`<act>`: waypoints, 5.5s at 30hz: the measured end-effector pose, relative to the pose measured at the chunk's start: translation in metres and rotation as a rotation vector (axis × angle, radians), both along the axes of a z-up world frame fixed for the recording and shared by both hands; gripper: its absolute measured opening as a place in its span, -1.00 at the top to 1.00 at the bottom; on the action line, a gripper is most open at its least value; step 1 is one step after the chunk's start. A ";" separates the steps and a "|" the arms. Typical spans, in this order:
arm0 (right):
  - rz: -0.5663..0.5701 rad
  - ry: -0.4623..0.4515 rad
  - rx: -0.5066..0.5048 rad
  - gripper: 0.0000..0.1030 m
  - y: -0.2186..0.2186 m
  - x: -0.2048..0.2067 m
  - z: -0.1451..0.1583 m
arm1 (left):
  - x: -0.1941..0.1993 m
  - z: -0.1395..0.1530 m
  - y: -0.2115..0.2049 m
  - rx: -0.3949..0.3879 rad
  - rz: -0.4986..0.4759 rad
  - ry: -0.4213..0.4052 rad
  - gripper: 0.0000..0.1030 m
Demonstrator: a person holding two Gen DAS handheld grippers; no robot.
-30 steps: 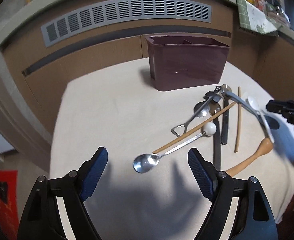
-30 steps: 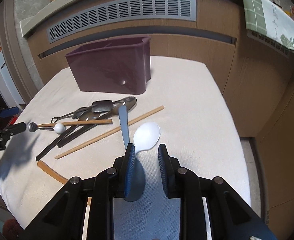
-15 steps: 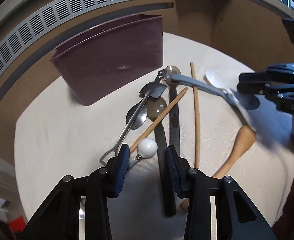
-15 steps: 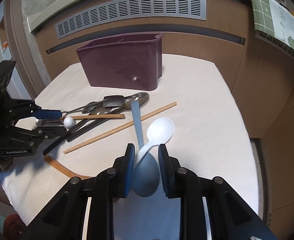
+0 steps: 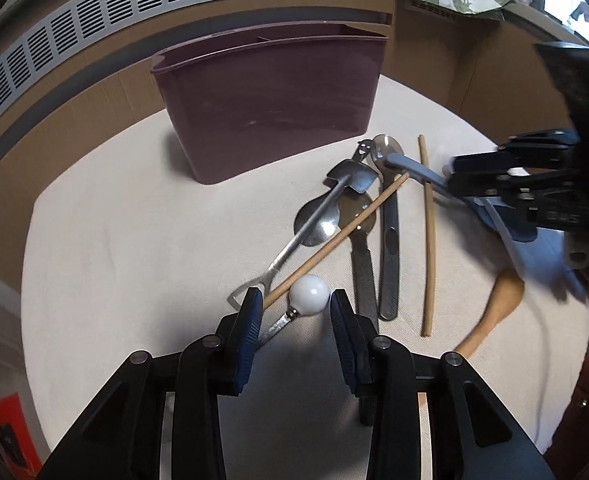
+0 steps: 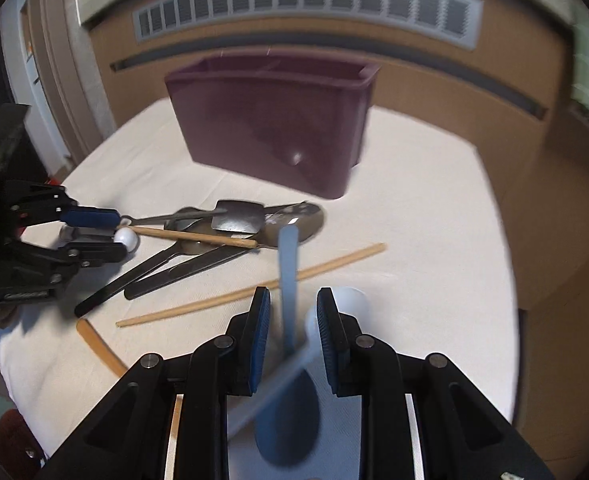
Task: Organize utensils
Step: 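Grasp the white ball handle of the metal spoon with the left tool while the right holds the blue spoon, then carry both held spoons over the maroon holder and release them inside, then grasp the white plastic spoon handle with the right tool, then grasp the dark metal spoon with the left tool while the right holds the white spoon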
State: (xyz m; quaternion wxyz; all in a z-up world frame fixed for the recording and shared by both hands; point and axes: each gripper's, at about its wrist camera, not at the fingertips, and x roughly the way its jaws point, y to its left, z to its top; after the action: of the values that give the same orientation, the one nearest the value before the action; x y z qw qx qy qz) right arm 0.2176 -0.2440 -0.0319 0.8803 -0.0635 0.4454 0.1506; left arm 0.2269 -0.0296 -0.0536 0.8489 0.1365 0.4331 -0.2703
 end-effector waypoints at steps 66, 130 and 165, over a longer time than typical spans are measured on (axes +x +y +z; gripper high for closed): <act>-0.111 -0.617 0.192 0.80 -0.004 -0.012 0.225 | 0.012 0.220 0.039 -0.732 0.244 -0.371 0.56; -0.093 0.037 -0.007 0.34 -0.039 -0.037 -0.015 | -0.066 0.026 0.049 -0.354 0.415 -0.010 -0.03; -0.165 -0.037 0.092 0.39 -0.044 -0.050 0.009 | 0.056 -0.005 0.055 -0.318 0.370 0.171 -0.03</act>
State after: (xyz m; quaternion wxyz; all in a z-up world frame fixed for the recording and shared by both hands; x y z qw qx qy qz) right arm 0.1677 -0.2883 -0.0225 0.8998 0.0108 0.4253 0.0967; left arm 0.2833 0.0254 -0.0583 0.8550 -0.1038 0.4731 -0.1856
